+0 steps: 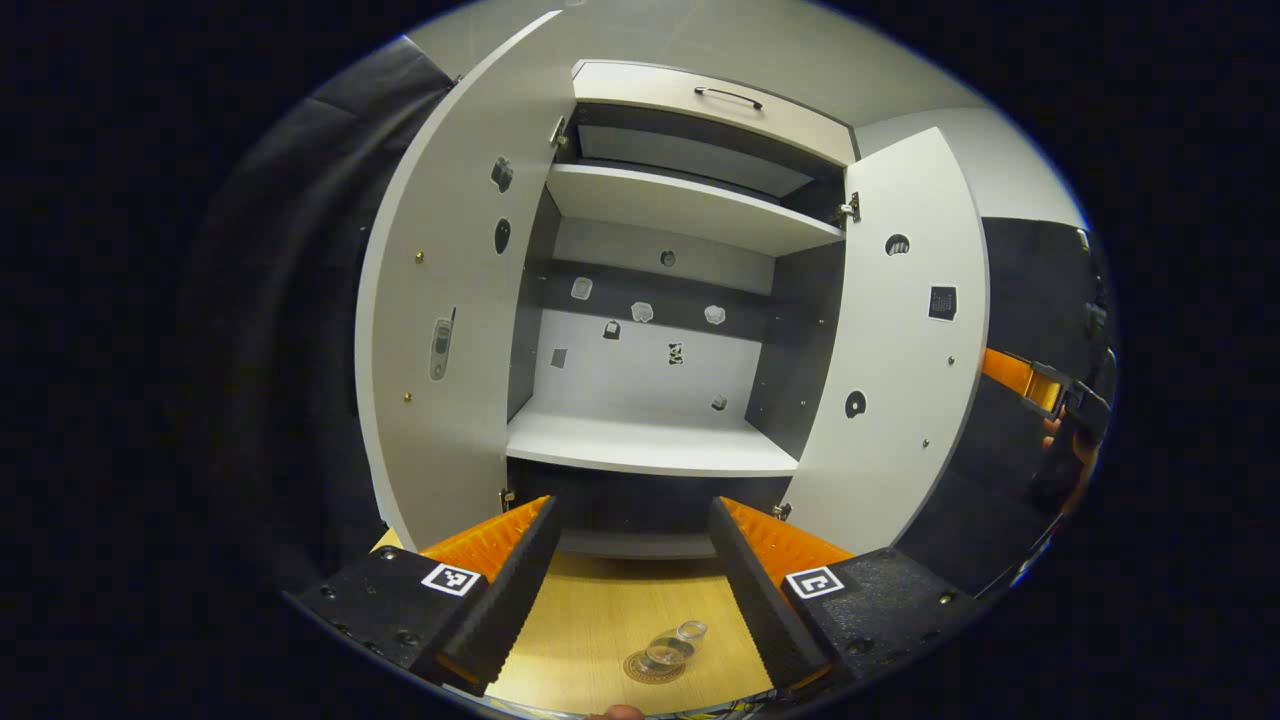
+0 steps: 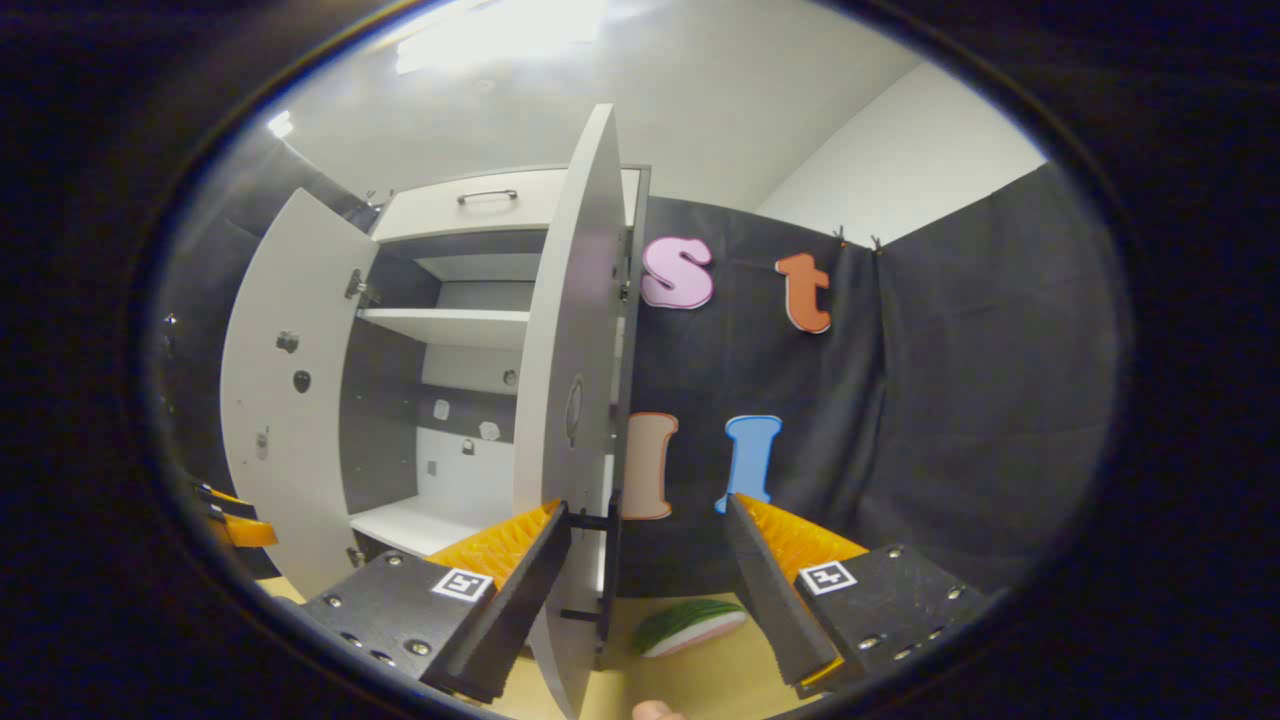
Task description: Grasp the bottle in the cabinet with the left hand and place it on the coaster, then close the right door with the right hand and the left door with the left hand.
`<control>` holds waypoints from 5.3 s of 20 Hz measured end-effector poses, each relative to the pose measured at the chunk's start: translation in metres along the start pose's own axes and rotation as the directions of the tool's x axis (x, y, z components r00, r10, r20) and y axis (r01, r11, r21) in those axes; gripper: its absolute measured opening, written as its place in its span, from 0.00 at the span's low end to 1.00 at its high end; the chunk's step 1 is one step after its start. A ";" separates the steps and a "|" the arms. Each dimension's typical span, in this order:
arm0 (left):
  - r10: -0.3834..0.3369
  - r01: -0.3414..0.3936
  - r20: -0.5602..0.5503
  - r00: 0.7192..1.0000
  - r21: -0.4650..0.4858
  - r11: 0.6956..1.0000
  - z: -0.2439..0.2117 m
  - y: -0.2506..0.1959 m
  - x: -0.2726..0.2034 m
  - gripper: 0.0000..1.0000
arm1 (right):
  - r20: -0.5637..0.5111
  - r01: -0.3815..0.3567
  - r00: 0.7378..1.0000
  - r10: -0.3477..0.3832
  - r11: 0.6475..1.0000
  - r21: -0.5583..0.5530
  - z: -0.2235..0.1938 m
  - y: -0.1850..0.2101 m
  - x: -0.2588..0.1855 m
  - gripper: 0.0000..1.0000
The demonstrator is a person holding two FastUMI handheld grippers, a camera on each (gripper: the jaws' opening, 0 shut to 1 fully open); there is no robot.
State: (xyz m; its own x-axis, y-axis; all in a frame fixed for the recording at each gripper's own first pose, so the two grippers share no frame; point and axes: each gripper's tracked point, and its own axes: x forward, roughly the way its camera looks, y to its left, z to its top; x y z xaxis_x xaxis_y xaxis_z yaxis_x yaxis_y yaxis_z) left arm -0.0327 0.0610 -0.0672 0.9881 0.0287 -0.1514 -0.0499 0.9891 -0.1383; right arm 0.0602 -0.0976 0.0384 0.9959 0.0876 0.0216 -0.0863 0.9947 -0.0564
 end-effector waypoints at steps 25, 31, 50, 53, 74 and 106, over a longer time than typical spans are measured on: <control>0.111 -0.110 0.045 0.993 -0.026 0.994 0.011 0.049 -0.042 0.95 | -0.051 -0.183 0.981 0.186 0.982 0.055 -0.017 0.107 0.058 0.99; 0.197 -0.196 0.059 0.979 -0.030 0.980 0.019 0.083 -0.060 0.95 | -0.105 -0.225 0.963 0.247 0.956 0.188 -0.031 0.145 0.089 0.99; 0.309 -0.305 0.071 0.949 -0.056 0.951 0.025 0.149 -0.063 0.95 | -0.076 -0.179 0.979 0.191 0.973 0.144 -0.038 0.199 0.153 0.99; 0.319 -0.315 0.075 0.945 -0.060 0.947 0.027 0.153 -0.062 0.95 | -0.071 -0.163 0.982 0.175 0.976 0.145 -0.040 0.204 0.161 0.99; 0.408 -0.403 0.087 0.909 -0.067 0.913 0.035 0.202 -0.057 0.95 | -0.021 -0.029 0.999 0.031 0.996 0.089 -0.045 0.218 0.200 0.98; 0.028 -0.051 0.256 0.966 0.081 0.995 0.157 0.168 -0.001 0.85 | 0.065 0.035 0.997 -0.039 0.998 0.060 -0.031 0.187 0.149 0.99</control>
State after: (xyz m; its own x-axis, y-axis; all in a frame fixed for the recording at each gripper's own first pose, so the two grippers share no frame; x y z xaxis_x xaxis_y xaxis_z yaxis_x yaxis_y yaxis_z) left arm -0.0192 0.2496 0.0637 0.9907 0.0927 0.0998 -0.0879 0.9948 -0.0509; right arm 0.1937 0.1003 0.0000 0.9947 0.0522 0.0890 -0.0527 0.9986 0.0040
